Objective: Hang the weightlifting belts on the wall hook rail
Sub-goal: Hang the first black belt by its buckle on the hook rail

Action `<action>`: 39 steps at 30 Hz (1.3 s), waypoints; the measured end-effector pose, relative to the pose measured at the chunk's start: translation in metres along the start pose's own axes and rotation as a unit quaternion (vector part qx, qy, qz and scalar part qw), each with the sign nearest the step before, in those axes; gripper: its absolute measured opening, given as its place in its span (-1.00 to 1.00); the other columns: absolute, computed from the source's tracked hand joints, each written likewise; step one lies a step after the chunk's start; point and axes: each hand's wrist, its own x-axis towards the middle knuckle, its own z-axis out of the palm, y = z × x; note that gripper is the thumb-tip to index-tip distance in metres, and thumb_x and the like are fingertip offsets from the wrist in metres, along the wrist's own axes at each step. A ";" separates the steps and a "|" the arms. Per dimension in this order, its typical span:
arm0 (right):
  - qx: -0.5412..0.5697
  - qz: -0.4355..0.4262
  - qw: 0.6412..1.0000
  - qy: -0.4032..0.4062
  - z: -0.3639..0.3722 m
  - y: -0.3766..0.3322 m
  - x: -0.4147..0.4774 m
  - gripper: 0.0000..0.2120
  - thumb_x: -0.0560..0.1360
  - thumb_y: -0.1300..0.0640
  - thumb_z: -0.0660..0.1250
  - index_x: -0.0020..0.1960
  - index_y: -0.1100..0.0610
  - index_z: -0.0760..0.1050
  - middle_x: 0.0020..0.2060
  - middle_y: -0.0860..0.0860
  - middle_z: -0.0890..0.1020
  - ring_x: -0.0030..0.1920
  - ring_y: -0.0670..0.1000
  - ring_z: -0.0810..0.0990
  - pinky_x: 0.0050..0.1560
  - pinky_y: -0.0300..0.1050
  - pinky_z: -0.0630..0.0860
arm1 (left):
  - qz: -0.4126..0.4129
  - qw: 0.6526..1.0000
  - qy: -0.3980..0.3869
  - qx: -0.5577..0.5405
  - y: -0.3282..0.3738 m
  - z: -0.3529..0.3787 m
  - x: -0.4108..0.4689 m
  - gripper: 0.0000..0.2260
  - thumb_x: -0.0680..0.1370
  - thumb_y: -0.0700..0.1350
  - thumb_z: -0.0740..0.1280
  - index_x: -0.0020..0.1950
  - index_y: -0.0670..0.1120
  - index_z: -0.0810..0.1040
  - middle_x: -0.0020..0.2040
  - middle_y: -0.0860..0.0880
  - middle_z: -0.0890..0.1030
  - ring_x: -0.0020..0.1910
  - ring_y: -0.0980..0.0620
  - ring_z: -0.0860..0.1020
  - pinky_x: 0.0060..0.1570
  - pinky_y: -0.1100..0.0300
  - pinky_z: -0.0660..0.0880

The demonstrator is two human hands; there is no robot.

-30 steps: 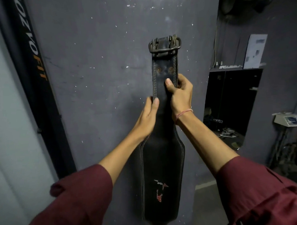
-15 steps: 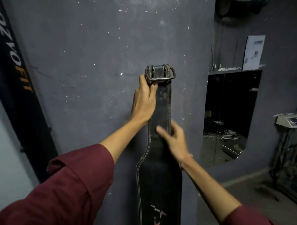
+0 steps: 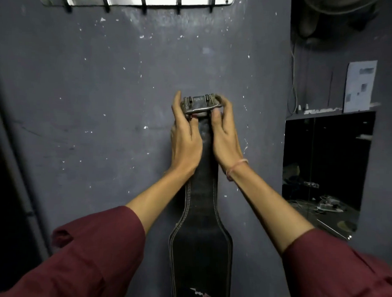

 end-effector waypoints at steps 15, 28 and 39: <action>0.031 -0.098 0.989 0.110 -0.018 -0.024 0.212 -0.65 0.61 0.01 0.24 -0.11 0.32 0.47 -0.27 0.09 0.55 -0.22 -0.03 0.47 -0.18 -0.04 0.48 | 0.066 0.990 0.101 0.067 0.037 0.077 0.173 -0.76 0.71 -0.10 0.02 -0.04 -0.19 0.36 -0.38 0.06 0.36 -0.46 0.18 0.35 -0.42 0.20 0.17; -0.166 -0.019 0.974 0.153 -0.014 -0.047 0.321 -0.55 0.62 0.02 0.21 -0.41 0.10 0.21 -0.21 0.14 0.43 -0.25 0.13 0.33 -0.23 -0.10 0.25 | 0.021 0.982 0.098 0.162 0.044 0.101 0.281 -0.61 0.71 -0.13 0.03 0.02 -0.32 0.58 0.04 -0.28 0.64 0.10 -0.21 0.57 0.31 0.09 0.35; -0.193 -0.007 0.973 0.127 -0.016 -0.044 0.315 -0.69 0.63 0.08 0.16 -0.11 0.25 0.53 -0.14 0.14 0.56 -0.23 0.12 0.45 -0.22 -0.14 0.28 | -0.057 0.981 0.076 0.168 0.039 0.103 0.283 -0.59 0.69 -0.07 0.07 0.07 -0.35 0.57 0.09 -0.30 0.63 0.11 -0.26 0.58 -0.05 0.09 0.41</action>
